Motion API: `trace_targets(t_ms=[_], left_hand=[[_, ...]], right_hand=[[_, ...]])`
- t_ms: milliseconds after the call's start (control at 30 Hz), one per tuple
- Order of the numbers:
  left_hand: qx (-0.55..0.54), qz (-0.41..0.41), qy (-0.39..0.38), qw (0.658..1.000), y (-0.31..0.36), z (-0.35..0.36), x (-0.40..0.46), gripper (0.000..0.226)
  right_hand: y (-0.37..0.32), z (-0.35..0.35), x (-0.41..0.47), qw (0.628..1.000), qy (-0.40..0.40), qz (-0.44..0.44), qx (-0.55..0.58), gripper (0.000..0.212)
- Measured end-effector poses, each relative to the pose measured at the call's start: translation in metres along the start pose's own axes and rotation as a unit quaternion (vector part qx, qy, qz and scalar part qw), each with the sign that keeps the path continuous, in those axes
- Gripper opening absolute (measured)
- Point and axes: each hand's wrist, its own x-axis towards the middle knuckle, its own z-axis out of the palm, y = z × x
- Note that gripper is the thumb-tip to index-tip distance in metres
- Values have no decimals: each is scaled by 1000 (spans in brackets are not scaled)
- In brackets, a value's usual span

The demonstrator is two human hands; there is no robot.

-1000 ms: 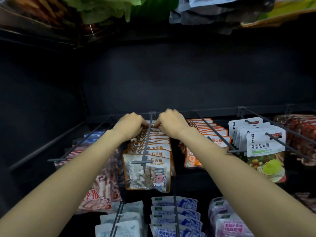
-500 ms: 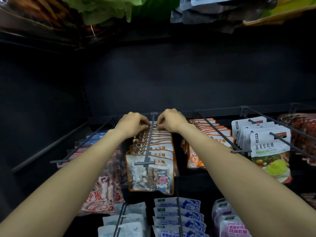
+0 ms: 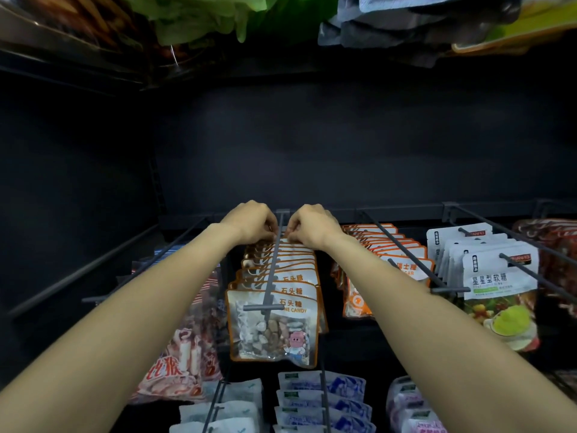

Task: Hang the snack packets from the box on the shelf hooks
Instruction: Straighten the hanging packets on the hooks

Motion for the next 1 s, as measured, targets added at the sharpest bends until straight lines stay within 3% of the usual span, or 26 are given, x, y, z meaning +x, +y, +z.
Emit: trace_targets(t_ms=[200, 333, 467, 600, 767, 1000], left_hand=[[-14, 16, -13, 1000, -7, -4, 6, 9], [-37, 9, 62, 997, -10, -4, 6, 14], [9, 10, 17, 1000, -6, 2, 10, 15], [3, 4, 33, 999, -4, 6, 12, 12], [25, 9, 85, 996, -2, 7, 7, 15], [41, 34, 88, 995, -4, 4, -3, 16]], right_hand=[[4, -3, 0, 999, 32, 13, 9, 23], [2, -1, 3, 1000, 4, 9, 23, 17], [-1, 1, 5, 998, 21, 30, 51, 17], [-4, -1, 8, 998, 10, 36, 51, 13], [-5, -4, 6, 1000, 15, 16, -4, 22], [-8, -10, -12, 993, 15, -49, -102, 31]])
